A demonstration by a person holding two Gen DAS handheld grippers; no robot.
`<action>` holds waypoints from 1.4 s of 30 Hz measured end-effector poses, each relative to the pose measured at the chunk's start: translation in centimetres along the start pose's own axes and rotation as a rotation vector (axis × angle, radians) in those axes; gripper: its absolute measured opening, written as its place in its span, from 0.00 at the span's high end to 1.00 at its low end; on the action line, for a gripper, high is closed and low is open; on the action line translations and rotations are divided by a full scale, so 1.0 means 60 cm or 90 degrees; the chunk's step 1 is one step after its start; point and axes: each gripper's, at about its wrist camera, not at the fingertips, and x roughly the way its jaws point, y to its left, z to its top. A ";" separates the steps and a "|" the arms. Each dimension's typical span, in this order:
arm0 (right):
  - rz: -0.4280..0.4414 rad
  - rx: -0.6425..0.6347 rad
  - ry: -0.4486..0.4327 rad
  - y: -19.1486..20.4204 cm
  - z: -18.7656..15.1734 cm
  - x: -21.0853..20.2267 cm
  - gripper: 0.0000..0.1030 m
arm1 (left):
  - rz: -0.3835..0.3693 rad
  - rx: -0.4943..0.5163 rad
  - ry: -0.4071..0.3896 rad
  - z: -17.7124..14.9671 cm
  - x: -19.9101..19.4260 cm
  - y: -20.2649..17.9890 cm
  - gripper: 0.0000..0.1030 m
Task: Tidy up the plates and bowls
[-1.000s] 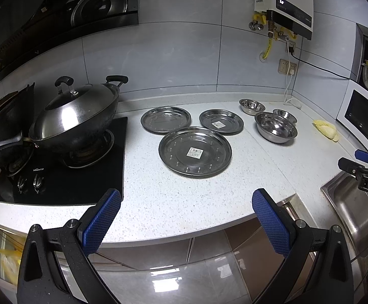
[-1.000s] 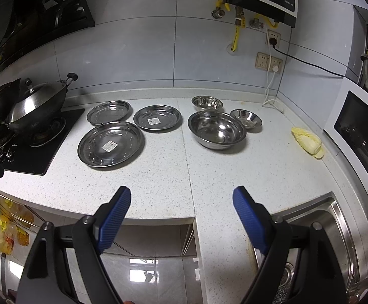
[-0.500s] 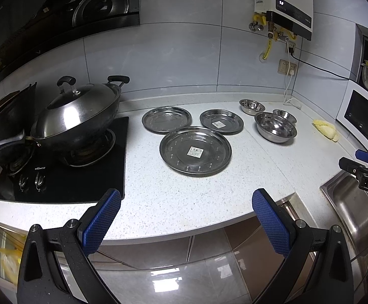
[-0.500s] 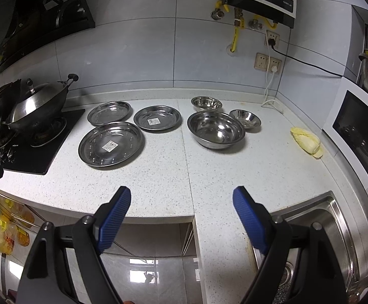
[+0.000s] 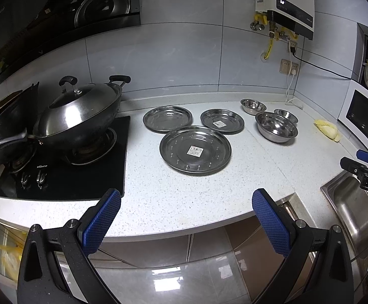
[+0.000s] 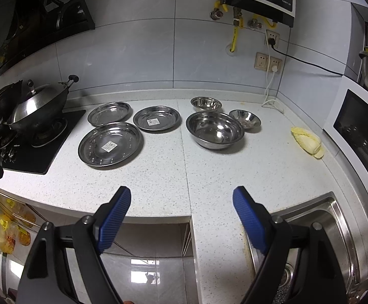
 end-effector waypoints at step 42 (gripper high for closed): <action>0.117 -0.007 0.235 0.186 0.150 0.522 0.19 | -0.002 -0.130 0.282 0.120 0.524 0.141 0.01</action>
